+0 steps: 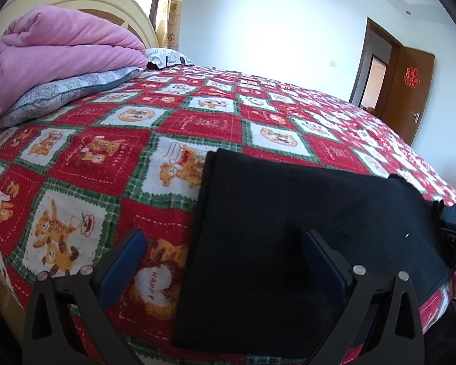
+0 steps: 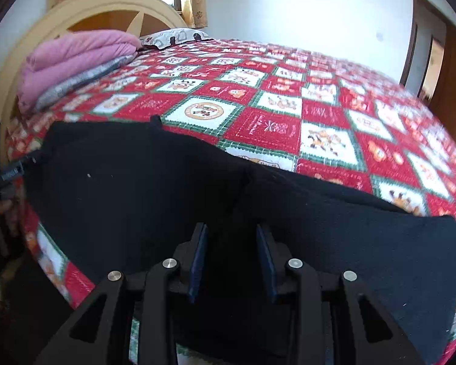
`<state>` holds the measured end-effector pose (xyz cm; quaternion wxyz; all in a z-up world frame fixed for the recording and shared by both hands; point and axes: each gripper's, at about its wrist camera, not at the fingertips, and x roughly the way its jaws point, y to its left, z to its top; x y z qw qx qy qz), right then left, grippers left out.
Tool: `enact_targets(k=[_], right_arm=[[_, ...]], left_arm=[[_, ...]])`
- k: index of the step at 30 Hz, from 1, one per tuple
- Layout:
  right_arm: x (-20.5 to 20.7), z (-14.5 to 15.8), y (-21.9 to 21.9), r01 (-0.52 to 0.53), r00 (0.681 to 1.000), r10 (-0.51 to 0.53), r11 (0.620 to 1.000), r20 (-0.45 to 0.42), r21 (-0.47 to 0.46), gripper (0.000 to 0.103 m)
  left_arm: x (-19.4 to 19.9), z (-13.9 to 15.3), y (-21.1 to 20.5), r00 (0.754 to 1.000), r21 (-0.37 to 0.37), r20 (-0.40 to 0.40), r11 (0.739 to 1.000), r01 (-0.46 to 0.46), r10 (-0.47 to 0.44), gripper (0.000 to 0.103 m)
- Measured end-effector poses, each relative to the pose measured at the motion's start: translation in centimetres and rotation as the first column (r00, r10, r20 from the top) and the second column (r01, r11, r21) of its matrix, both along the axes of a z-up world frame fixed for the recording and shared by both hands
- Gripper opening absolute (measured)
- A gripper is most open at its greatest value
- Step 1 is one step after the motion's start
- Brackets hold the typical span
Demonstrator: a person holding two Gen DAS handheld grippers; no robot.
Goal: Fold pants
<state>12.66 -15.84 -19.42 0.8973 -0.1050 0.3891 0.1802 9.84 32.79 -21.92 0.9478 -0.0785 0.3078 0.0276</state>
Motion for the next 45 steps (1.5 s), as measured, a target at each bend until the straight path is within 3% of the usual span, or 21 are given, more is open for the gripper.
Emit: enact_targets(k=[3, 4, 7, 12, 16, 21, 23, 24, 25, 26, 28, 31, 34, 36, 38, 40, 43, 44, 45], right_arm=[[-0.2, 0.1, 0.2, 0.02, 1.0, -0.02, 1.0, 0.015, -0.016, 0.011], [0.0, 0.4, -0.2, 0.034, 0.999, -0.034, 0.999, 0.008, 0.001, 0.01], [-0.3, 1.4, -0.9, 0.034, 0.999, -0.034, 0.997, 0.008, 0.067, 0.01], [0.1, -0.2, -0.3, 0.012, 1.0, -0.011, 0.999, -0.016, 0.05, 0.01], [-1.1, 1.3, -0.1, -0.011, 1.0, 0.01, 0.997, 0.006, 0.073, 0.01], [-1.2, -0.3, 0.8, -0.035, 0.999, 0.035, 0.999, 0.0, 0.002, 0.011], [-1.4, -0.2, 1.5, -0.052, 0.998, 0.053, 0.997, 0.016, -0.059, 0.015], [-1.4, -0.2, 1.7, -0.06, 0.998, 0.061, 0.995, 0.016, -0.085, 0.028], [-1.5, 0.0, 1.9, -0.071, 0.997, 0.072, 0.992, 0.002, -0.105, 0.051], [-1.6, 0.2, 1.9, -0.081, 0.997, 0.079, 0.99, -0.024, -0.111, 0.058], [-2.1, 0.9, 1.2, -0.083, 0.996, 0.08, 0.993, -0.032, -0.079, 0.06], [-3.0, 2.1, 0.3, -0.085, 0.996, 0.084, 0.995, -0.027, -0.057, 0.06], [-3.6, 2.4, -0.3, -0.091, 0.995, 0.089, 0.993, -0.038, -0.077, 0.06], [-4.0, 2.4, -0.7, -0.093, 0.995, 0.089, 0.991, -0.045, -0.095, 0.06], [-4.4, 2.5, -1.1, -0.089, 0.996, 0.084, 0.989, -0.043, -0.115, 0.06], [-4.7, 2.6, -1.5, -0.083, 0.996, 0.08, 0.989, -0.031, -0.126, 0.061], [-4.7, 2.7, -2.0, -0.065, 0.998, 0.062, 0.991, -0.026, -0.118, 0.061], [-4.7, 2.8, -2.3, -0.056, 0.998, 0.053, 0.993, -0.027, -0.107, 0.061], [-4.7, 3.0, -2.5, -0.049, 0.999, 0.047, 0.994, -0.027, -0.096, 0.061]], left_arm=[[-0.1, 0.0, 0.0, 1.0, -0.008, -0.001, 1.0, -0.003, 0.003, 0.103], [-0.1, 0.1, 0.0, 1.0, -0.013, -0.002, 1.0, -0.004, 0.004, 0.103], [-0.2, 0.1, 0.0, 1.0, -0.016, -0.001, 1.0, -0.004, 0.004, 0.103], [-0.3, 0.1, 0.0, 1.0, -0.014, -0.001, 1.0, 0.005, -0.005, 0.103], [-0.2, 0.2, 0.1, 1.0, -0.025, 0.002, 1.0, 0.003, -0.003, 0.103], [0.1, -0.1, -0.3, 1.0, 0.0, -0.017, 1.0, 0.014, -0.014, 0.103], [0.2, -0.3, -0.4, 0.999, 0.012, -0.024, 1.0, 0.027, -0.026, 0.103], [0.2, -0.3, -0.3, 0.999, 0.008, -0.023, 0.999, 0.031, -0.031, 0.103], [0.2, -0.2, -0.2, 0.999, 0.0, -0.027, 0.999, 0.035, -0.035, 0.103], [0.2, -0.2, -0.1, 0.999, -0.002, -0.031, 0.999, 0.039, -0.039, 0.103], [0.2, -0.1, -0.1, 0.998, -0.006, -0.039, 0.999, 0.045, -0.045, 0.103], [0.0, 0.0, 0.1, 0.998, -0.019, -0.04, 0.999, 0.042, -0.043, 0.096], [-0.2, 0.4, 0.7, 0.998, -0.051, -0.05, 0.998, 0.031, -0.033, 0.083], [-0.3, 0.8, 0.4, 0.996, -0.059, -0.066, 0.997, 0.048, -0.051, 0.066], [-0.2, 1.1, -0.6, 0.994, -0.024, -0.083, 0.998, 0.063, -0.065, 0.057], [-0.1, 1.2, -1.6, 0.994, 0.033, -0.101, 0.998, 0.052, -0.049, 0.057], [-0.2, 1.2, -0.6, 0.995, -0.042, -0.095, 0.999, 0.034, -0.038, 0.053], [-0.3, 1.4, -0.3, 0.995, -0.056, -0.091, 0.998, 0.033, -0.038, 0.048], [-0.4, 1.6, -0.1, 0.996, -0.066, -0.084, 0.997, 0.036, -0.042, 0.036]])
